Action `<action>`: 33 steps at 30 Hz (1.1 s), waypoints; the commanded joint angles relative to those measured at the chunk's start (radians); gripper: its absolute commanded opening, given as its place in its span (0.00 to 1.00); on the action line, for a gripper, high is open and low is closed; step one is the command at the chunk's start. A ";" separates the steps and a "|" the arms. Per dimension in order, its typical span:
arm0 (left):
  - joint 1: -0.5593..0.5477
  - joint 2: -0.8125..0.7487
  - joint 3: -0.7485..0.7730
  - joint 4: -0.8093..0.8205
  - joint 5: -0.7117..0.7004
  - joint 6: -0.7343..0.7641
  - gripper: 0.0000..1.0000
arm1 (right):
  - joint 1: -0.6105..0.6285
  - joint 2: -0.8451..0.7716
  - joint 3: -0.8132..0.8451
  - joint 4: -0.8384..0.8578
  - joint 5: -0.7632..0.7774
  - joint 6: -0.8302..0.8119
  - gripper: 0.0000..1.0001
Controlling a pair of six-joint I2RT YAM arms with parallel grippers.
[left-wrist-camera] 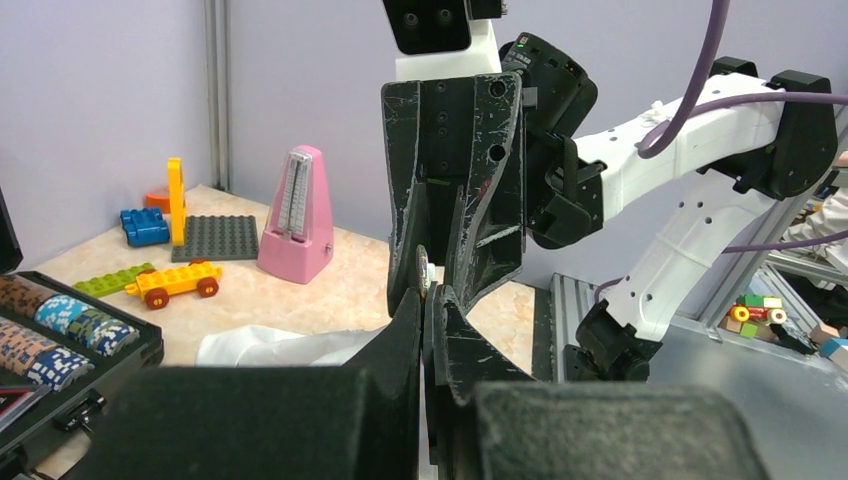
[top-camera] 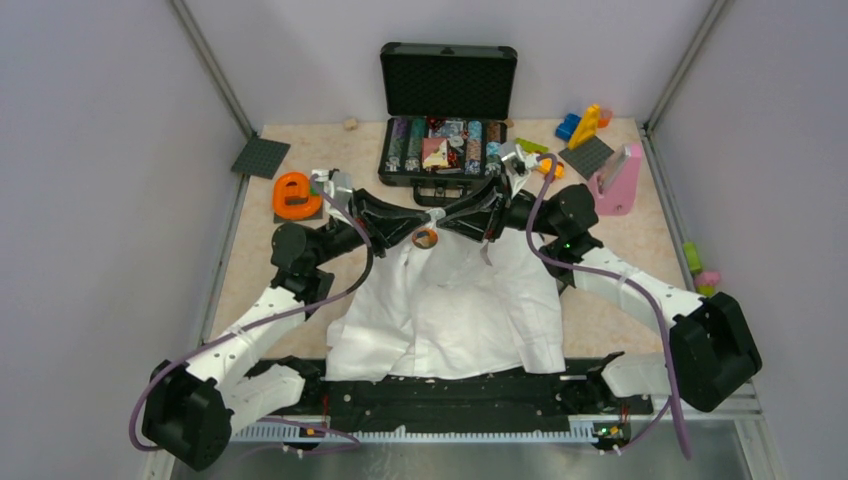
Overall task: Remove the brooch from the garment
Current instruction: Remove the brooch from the clothes.
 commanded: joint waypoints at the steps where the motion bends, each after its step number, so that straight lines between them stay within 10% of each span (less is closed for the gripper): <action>1: 0.000 -0.002 0.018 0.101 0.003 -0.027 0.00 | 0.007 0.006 0.041 0.065 -0.016 0.015 0.25; 23: 0.001 0.007 0.019 0.098 0.038 -0.018 0.00 | 0.021 0.067 0.098 0.034 -0.001 0.078 0.00; 33: 0.001 0.004 0.023 0.085 0.031 -0.007 0.00 | 0.023 0.061 0.085 0.093 -0.025 0.092 0.18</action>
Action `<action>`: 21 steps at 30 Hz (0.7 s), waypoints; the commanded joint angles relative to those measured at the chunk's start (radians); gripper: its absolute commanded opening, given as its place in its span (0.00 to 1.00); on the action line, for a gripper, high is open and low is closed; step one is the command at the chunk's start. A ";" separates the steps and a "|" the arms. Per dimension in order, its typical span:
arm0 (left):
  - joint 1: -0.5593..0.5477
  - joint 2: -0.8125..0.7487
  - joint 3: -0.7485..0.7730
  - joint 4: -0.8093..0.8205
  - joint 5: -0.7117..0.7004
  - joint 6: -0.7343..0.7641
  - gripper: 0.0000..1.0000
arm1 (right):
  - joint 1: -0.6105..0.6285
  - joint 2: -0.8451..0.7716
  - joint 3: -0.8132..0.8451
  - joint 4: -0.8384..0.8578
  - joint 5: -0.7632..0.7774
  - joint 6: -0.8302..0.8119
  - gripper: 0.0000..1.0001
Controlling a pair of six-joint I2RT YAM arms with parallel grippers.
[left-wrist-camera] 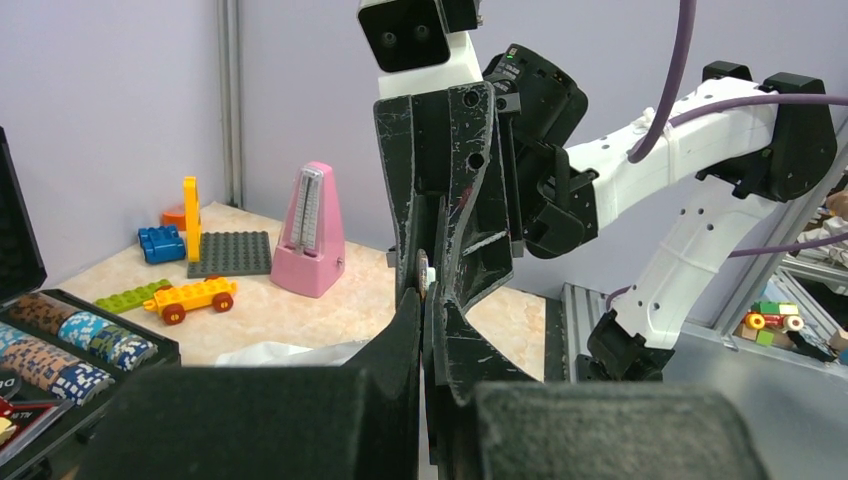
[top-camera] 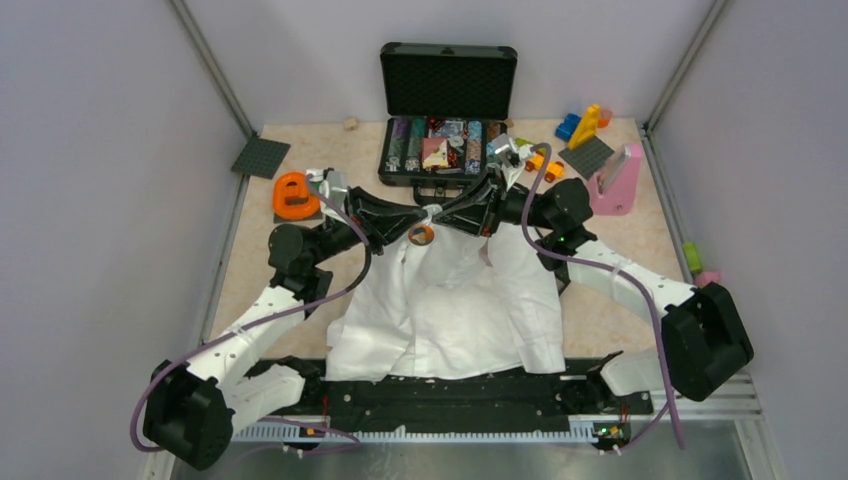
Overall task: Remove the brooch from the garment
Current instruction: Remove the brooch from the clothes.
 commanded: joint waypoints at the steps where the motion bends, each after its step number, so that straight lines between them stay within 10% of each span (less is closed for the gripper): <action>1: -0.013 -0.007 0.025 0.028 0.030 0.005 0.00 | 0.015 0.003 0.035 0.071 -0.003 0.013 0.19; 21: 0.001 -0.012 0.039 0.024 0.053 -0.008 0.00 | 0.023 0.021 0.058 0.085 -0.025 0.033 0.00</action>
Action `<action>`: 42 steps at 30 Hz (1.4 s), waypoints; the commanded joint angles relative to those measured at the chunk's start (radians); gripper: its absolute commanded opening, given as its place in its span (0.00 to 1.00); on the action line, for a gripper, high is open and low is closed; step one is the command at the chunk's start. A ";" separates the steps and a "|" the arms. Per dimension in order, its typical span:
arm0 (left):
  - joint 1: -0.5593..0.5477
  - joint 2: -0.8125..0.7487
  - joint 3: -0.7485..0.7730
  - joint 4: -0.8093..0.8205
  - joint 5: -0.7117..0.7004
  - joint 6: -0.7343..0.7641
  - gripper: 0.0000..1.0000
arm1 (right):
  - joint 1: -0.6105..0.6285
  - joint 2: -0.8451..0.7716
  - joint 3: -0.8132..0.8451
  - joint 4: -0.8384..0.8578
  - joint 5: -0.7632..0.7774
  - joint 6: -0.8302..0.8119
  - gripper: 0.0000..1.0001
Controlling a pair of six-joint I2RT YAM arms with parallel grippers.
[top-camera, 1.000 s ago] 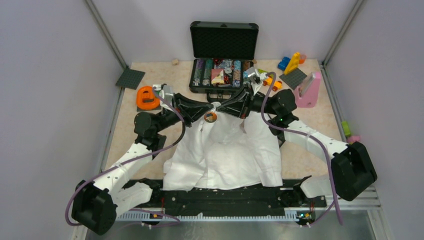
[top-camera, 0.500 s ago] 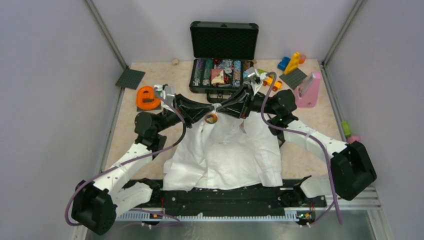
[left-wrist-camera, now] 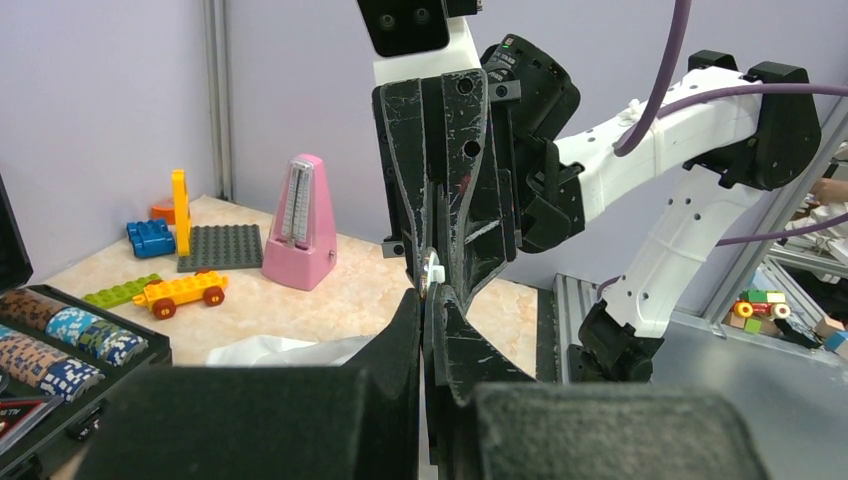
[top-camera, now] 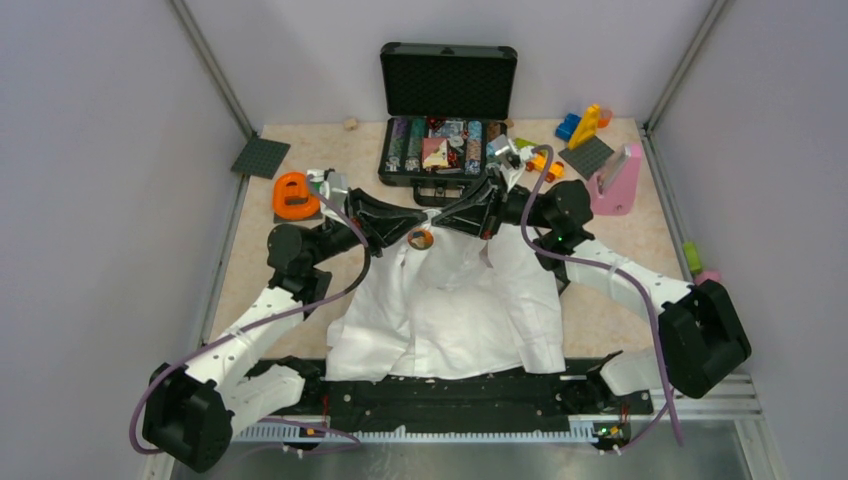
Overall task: Remove the brooch from the garment
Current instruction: Remove the brooch from the clothes.
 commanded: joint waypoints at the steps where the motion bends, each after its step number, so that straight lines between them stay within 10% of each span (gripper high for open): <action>1: -0.001 0.003 0.038 0.047 0.029 -0.008 0.00 | 0.023 0.004 0.063 -0.025 0.028 -0.024 0.00; 30: -0.008 -0.029 0.038 -0.094 0.031 0.158 0.00 | 0.096 0.065 0.221 -0.577 0.284 -0.264 0.00; 42: -0.013 -0.011 0.066 -0.228 -0.038 0.231 0.00 | 0.118 0.063 0.245 -0.644 0.270 -0.330 0.17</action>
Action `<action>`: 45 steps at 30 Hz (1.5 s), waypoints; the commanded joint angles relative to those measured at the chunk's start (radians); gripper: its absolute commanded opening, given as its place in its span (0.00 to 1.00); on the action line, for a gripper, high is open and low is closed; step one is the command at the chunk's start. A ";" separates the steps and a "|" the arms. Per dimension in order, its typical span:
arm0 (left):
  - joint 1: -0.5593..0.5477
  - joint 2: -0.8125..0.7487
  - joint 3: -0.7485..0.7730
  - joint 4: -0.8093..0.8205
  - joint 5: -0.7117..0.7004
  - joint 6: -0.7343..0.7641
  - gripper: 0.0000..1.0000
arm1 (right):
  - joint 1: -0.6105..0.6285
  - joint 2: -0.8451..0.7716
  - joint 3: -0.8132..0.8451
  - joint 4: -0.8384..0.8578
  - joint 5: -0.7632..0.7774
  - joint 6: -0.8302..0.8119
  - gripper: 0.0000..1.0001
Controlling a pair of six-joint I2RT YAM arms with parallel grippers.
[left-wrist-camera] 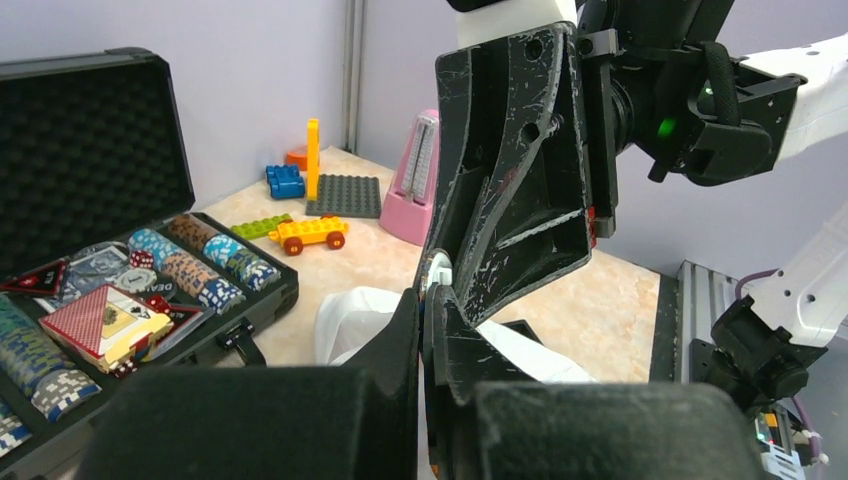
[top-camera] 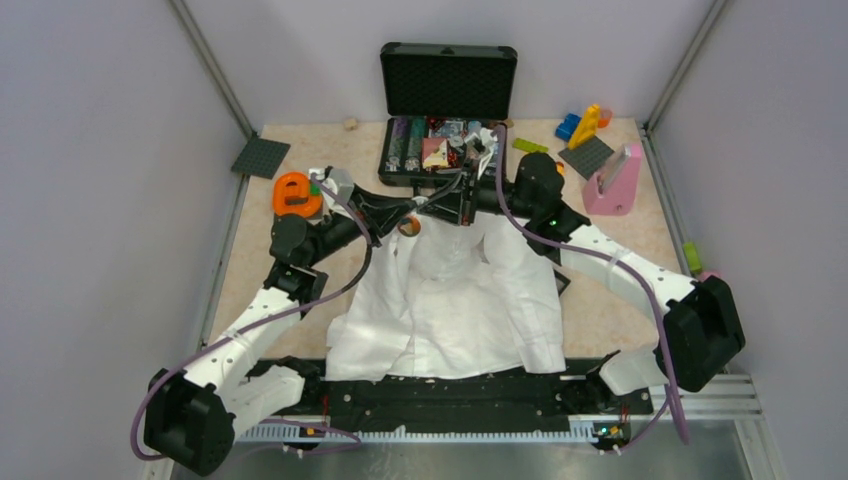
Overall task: Remove the brooch from the garment
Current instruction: Remove the brooch from the clothes.
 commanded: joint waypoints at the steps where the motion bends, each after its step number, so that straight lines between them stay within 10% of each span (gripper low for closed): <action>1: -0.052 -0.004 0.061 -0.037 0.076 0.022 0.00 | 0.058 0.021 0.039 -0.038 0.041 -0.056 0.19; 12: -0.042 -0.070 0.044 -0.182 -0.136 0.135 0.00 | 0.014 -0.105 -0.089 -0.034 0.042 -0.116 0.55; 25: -0.037 -0.041 0.068 -0.167 -0.090 0.140 0.00 | -0.018 -0.088 -0.142 -0.047 0.086 -0.175 0.54; 31: -0.038 -0.059 0.088 -0.218 -0.081 0.158 0.00 | -0.013 -0.043 -0.112 -0.017 0.117 -0.188 0.50; 37: -0.038 -0.076 0.090 -0.236 -0.090 0.167 0.00 | 0.023 0.003 -0.063 -0.031 0.087 -0.195 0.00; 45: -0.036 -0.091 0.043 -0.318 -0.297 0.247 0.00 | 0.021 -0.075 -0.054 -0.098 0.197 -0.196 0.00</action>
